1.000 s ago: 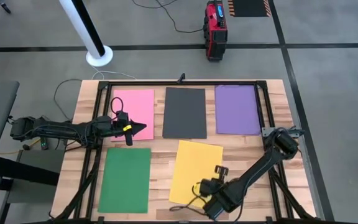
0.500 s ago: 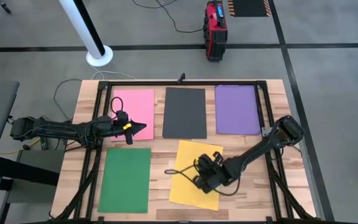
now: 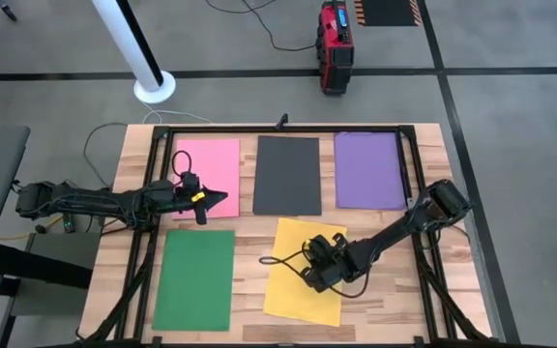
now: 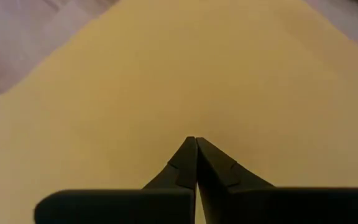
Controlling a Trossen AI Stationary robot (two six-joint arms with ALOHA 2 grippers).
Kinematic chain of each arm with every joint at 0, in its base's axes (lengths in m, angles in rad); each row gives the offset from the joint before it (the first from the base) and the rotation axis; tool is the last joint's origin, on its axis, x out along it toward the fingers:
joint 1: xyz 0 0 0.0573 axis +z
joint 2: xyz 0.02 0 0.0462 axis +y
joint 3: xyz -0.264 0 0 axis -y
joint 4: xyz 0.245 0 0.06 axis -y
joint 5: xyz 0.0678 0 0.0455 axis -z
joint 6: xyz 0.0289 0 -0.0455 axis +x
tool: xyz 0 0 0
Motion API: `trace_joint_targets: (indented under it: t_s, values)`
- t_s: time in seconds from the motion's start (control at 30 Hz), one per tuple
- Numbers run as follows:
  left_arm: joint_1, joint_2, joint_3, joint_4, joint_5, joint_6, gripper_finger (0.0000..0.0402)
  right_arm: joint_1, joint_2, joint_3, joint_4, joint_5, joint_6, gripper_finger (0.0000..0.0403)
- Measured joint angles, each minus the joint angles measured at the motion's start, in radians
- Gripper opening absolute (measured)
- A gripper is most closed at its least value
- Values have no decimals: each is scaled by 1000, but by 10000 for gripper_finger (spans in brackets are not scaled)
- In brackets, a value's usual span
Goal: Organize paper
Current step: Move the yellow paper to the bottom right of the table
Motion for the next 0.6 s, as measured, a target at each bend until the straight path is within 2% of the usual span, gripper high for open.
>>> trace_joint_targets:
  t_s: [0.27, 0.6]
  values:
    - [0, 0, 0, -3, 2, 14, 0, 1, 57, 6, 33, -71, -98, 0]
    - [0, 0, 0, -9, 3, 24, 0, 52, -11, 3, -200, -161, -181, 0]
